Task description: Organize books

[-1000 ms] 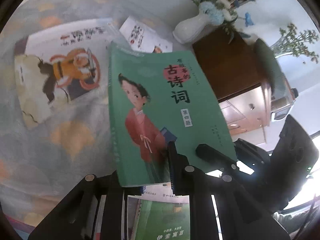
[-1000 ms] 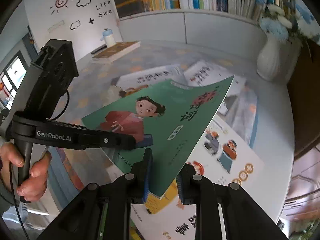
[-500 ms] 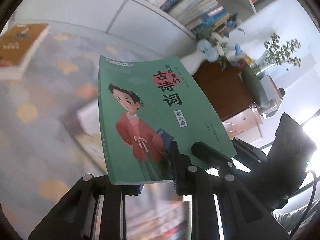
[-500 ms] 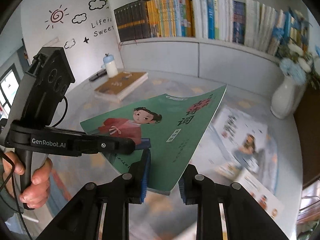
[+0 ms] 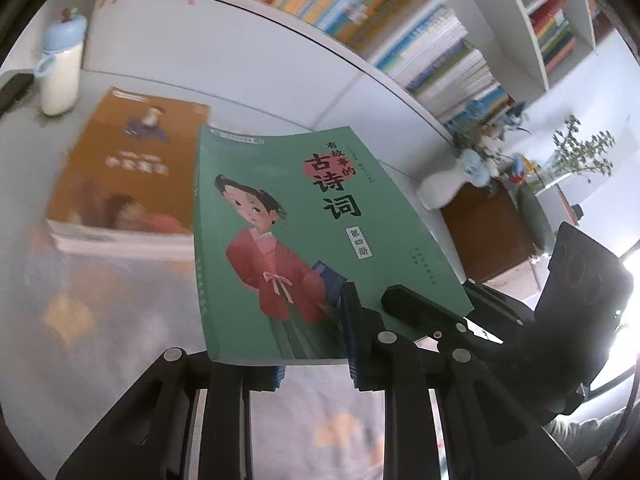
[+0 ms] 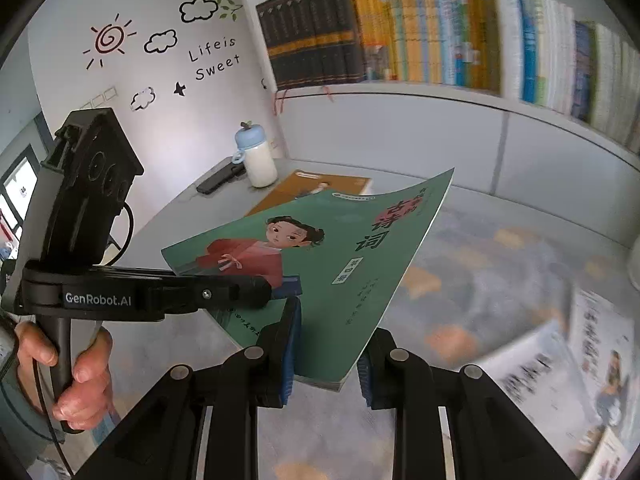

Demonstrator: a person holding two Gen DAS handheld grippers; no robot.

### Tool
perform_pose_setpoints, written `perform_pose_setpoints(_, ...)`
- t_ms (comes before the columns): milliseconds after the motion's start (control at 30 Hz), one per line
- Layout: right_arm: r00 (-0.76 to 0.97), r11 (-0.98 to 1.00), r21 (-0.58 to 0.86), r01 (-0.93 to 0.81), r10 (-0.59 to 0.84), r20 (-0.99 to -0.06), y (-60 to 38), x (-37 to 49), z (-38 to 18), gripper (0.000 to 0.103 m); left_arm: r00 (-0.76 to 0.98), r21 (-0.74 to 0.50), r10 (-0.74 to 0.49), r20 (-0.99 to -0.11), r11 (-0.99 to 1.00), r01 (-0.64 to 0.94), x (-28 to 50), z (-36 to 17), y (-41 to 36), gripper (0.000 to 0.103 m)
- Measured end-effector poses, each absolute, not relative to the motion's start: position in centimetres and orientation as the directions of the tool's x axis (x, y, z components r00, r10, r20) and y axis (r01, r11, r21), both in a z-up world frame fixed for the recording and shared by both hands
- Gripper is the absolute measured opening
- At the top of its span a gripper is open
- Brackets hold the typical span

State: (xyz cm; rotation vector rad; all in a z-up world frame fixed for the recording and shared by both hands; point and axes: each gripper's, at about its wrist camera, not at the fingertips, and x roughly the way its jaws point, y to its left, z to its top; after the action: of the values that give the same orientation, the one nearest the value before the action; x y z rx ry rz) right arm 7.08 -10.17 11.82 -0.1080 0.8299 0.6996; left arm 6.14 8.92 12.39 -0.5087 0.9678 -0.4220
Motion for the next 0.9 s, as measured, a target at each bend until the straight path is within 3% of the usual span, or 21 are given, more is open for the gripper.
perform_pose_setpoints(433, 0.41, 0.77, 0.209, -0.602, 0.524, -0.746, 1.9, 17.2, 6.5, 0.024, 0.515, -0.585, -0.517, -0.684, 0.81, 0.036, 15.1, 6.9, 18.7, 0.02)
perform_pose_setpoints(900, 0.317, 0.763, 0.267, -0.588, 0.522, -0.792, 4.1, 20.8, 1.8, 0.024, 0.479, -0.611, -0.528, -0.701, 0.791, -0.022, 15.0, 2.9, 20.1, 0.02)
